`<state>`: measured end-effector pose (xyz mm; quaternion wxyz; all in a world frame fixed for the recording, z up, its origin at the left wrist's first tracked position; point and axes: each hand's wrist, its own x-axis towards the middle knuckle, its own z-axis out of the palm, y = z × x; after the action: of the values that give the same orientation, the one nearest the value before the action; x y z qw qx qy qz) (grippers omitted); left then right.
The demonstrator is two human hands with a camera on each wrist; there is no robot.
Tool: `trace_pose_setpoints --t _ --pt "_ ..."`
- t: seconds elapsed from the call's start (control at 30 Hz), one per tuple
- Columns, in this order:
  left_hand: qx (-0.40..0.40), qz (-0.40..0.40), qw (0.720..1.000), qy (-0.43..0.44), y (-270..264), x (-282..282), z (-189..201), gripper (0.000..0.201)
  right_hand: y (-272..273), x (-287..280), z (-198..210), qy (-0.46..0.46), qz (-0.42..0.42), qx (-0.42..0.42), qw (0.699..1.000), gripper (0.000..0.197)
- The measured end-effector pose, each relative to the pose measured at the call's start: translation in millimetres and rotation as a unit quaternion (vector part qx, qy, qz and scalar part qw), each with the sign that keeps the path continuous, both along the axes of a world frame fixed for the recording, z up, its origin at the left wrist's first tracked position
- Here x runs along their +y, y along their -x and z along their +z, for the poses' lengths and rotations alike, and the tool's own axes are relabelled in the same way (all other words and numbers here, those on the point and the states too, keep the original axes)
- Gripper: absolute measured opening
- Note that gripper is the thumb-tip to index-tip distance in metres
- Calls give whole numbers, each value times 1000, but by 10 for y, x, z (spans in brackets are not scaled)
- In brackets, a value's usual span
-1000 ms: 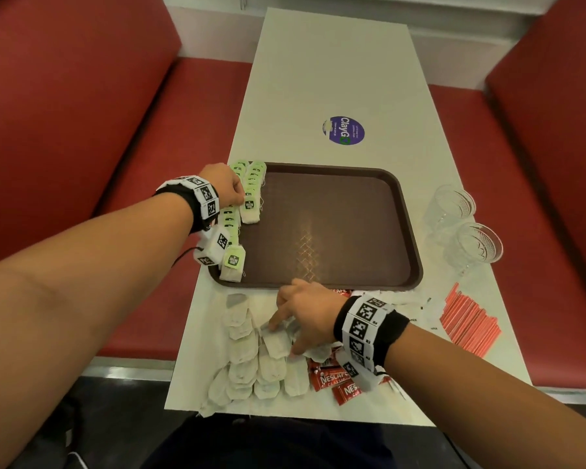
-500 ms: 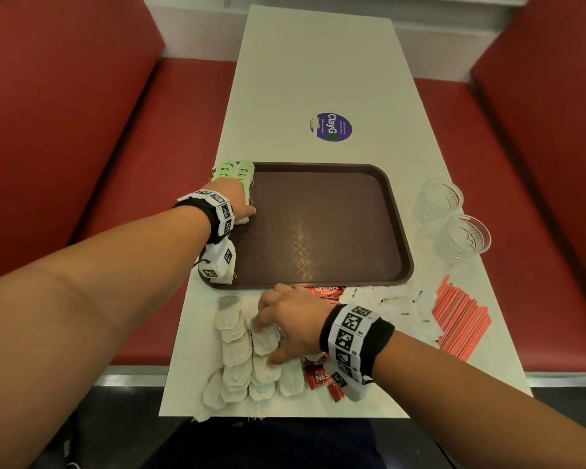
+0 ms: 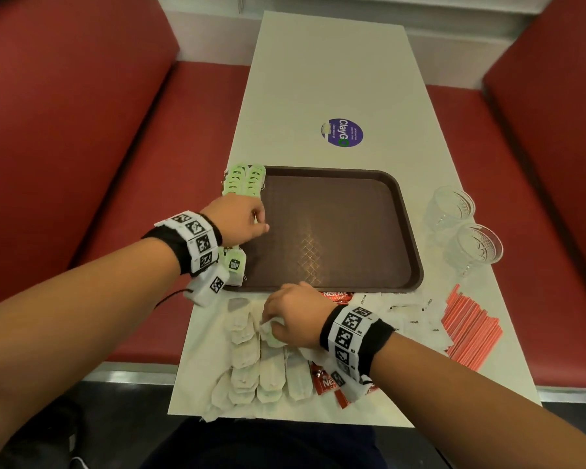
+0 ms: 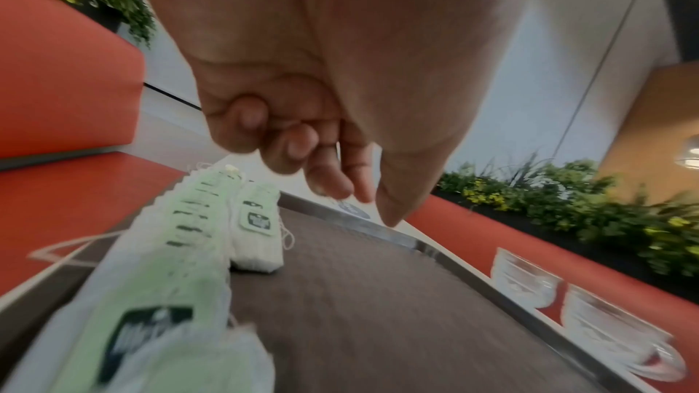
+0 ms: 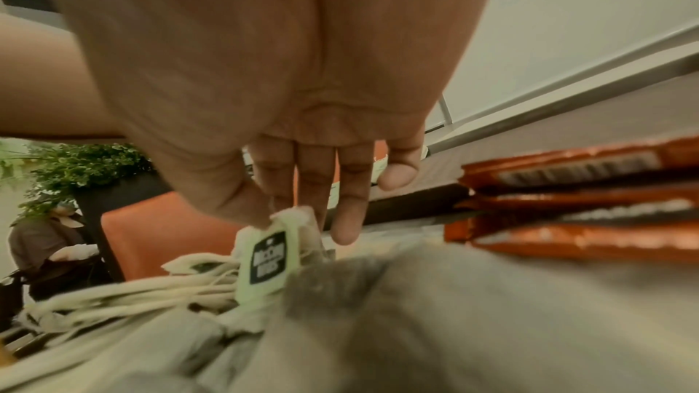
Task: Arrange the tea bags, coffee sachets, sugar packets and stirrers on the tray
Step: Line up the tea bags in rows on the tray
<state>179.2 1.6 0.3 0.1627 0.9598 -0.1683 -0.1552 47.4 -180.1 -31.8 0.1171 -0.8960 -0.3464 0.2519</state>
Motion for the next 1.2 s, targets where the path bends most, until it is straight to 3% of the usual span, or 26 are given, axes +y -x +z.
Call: trace_pose_setpoints --t 0.13,0.27,0.37,0.47,0.57,0.67,0.83,1.07,1.2 --pt "94 -126 987 -37 409 114 18 12 -53 -3 7 -19 -11 38 999 32" --pt "132 -201 965 -99 735 211 -76 14 -58 2 32 4 -29 68 997 36" --pt "145 -220 956 -132 914 249 -154 29 -85 17 48 10 -41 85 995 41" --pt "116 -229 955 -147 1000 257 -209 35 -129 33 18 37 -23 77 996 27" --pt "105 -231 956 -148 993 261 -217 26 -171 35 -19 39 -11 49 998 12" --pt "108 -232 956 -146 969 261 -200 15 -190 15 -8 14 -23 35 999 11" --pt "80 -216 967 -111 869 258 -49 17 -184 -49 67 -120 -85 25 989 18" --pt "-1 -176 984 2 682 181 279 13 -259 -59 178 -208 -222 11 953 23" --pt "-34 -167 983 69 658 109 417 11 -318 -43 259 -245 -234 21 941 19"
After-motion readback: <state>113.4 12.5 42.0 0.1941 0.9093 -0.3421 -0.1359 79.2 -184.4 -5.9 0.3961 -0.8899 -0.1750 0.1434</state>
